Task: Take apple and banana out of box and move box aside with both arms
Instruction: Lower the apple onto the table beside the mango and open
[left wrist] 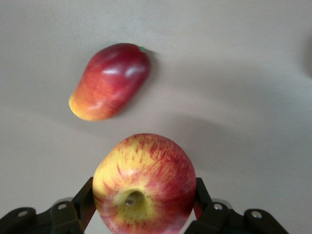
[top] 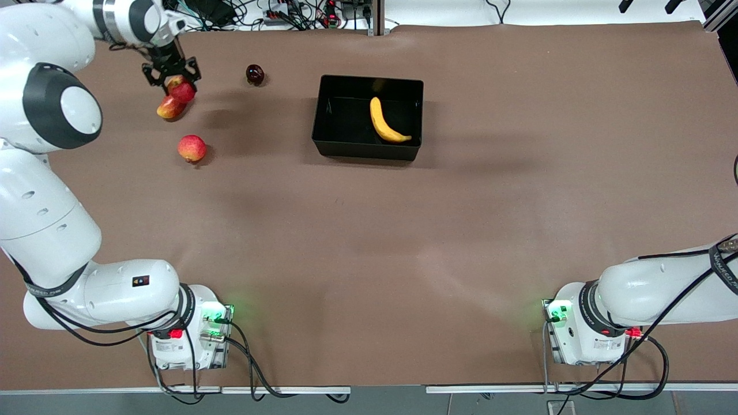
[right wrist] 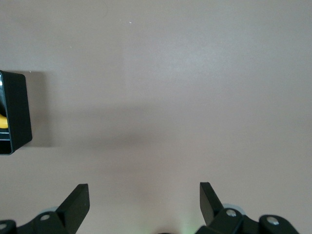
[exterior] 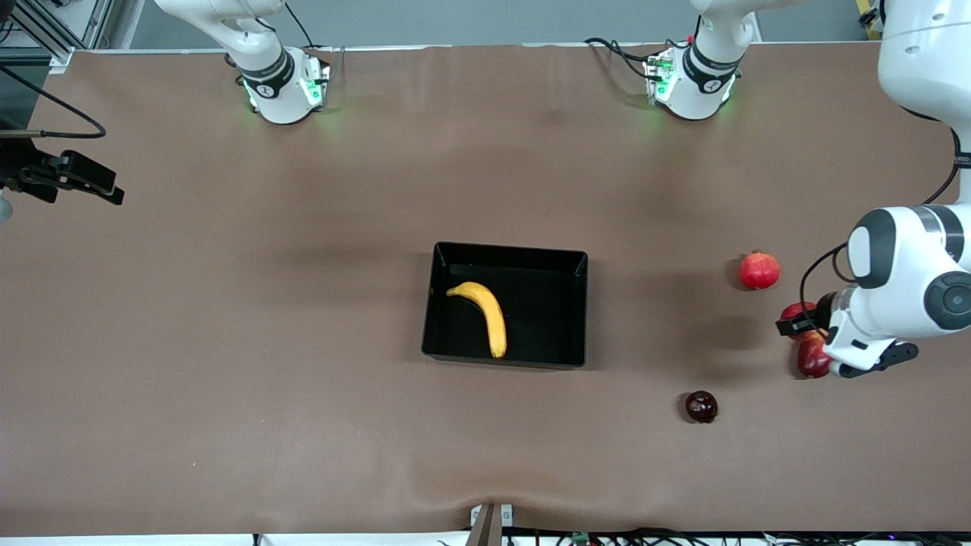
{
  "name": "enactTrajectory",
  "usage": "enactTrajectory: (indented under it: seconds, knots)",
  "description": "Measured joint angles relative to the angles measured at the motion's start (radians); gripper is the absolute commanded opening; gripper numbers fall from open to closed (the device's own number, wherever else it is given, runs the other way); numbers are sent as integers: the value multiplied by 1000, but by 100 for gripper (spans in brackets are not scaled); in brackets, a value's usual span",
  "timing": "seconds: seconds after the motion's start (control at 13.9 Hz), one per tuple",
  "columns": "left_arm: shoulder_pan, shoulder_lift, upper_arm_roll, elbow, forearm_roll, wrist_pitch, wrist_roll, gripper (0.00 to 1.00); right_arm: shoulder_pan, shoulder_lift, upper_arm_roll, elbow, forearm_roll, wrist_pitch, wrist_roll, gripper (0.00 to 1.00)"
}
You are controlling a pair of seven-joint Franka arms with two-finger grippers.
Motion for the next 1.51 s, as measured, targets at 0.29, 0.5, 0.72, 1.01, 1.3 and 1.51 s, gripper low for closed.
enactTrajectory:
  seconds: [0.29, 0.5, 0.72, 1.01, 1.3, 1.51]
  knots:
    - [61, 14, 0, -131, 63, 210, 44, 0, 0, 0, 0, 0, 0, 0, 0, 100]
    - [65, 15, -4, -179, 73, 264, 44, 0, 0, 0, 0, 0, 0, 0, 0, 100]
    - [64, 15, -9, -182, 74, 268, 44, 0, 0, 0, 0, 0, 0, 0, 0, 100]
    - [55, 15, -29, -183, 74, 268, 30, 0, 0, 0, 0, 0, 0, 0, 0, 100]
    - [39, 24, -42, -183, 74, 288, 11, 0, 0, 0, 0, 0, 0, 0, 0, 100]
    - [37, 54, -42, -183, 74, 340, 10, 0, 0, 0, 0, 0, 0, 0, 0, 100]
